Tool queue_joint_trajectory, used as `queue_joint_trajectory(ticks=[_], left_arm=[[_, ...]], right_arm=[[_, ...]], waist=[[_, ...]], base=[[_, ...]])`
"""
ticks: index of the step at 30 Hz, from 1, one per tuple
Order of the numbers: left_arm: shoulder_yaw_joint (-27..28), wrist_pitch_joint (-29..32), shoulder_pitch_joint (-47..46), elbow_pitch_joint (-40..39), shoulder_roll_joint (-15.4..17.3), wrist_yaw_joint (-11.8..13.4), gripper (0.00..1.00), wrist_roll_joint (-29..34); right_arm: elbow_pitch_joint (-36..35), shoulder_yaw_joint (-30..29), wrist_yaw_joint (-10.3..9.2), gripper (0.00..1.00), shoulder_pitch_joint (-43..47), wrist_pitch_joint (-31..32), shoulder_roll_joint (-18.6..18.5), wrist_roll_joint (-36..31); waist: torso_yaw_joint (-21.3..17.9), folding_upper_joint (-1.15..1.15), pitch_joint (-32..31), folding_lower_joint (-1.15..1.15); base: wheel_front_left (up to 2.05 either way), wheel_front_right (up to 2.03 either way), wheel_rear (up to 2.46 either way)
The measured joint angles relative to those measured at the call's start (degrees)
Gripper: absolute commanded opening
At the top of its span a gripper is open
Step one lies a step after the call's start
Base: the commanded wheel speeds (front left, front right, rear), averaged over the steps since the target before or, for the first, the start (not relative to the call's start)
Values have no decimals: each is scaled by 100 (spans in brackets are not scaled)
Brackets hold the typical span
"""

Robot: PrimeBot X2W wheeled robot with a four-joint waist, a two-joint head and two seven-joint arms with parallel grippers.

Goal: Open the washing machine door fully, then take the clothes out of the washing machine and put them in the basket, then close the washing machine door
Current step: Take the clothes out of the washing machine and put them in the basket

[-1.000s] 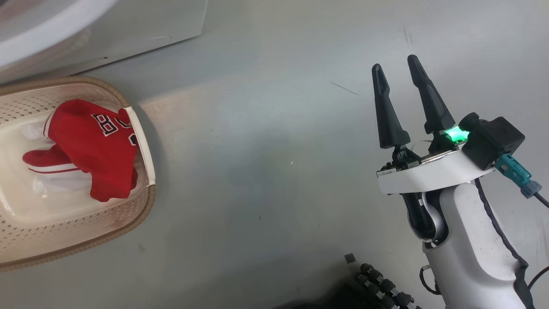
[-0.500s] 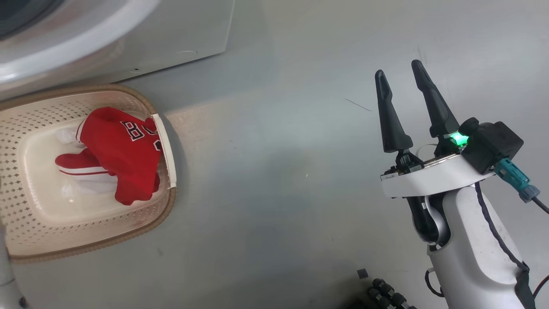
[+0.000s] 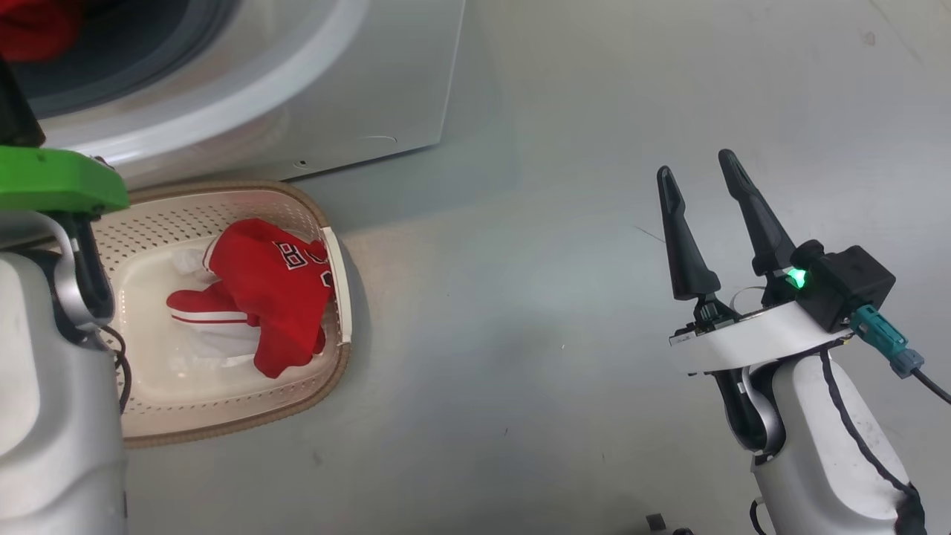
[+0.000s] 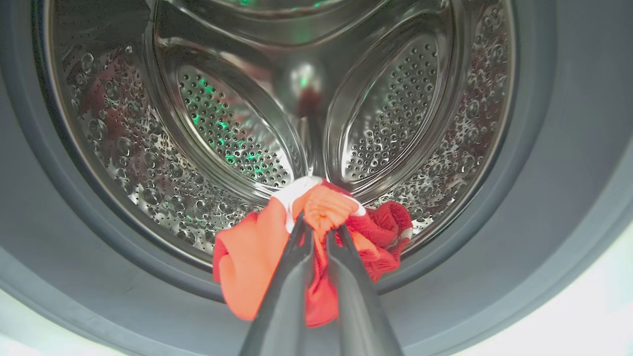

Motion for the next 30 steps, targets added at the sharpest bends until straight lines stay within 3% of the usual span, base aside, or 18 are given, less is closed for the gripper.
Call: queue_joint_trajectory(ticks=[10,30], left_arm=[[-85,-650,561,-142,-191,-40,0,-58],[-516,-765,1465,-784,-323,-158,0,-89]], right_arm=[[96,3,0,100,374,0,4,-83],[115,-107,0,100,1152,0,15,-299]], waist=[[210,0,-599,0],[643,0,-1655,0]], base=[[0,0,0],[0,0,0]])
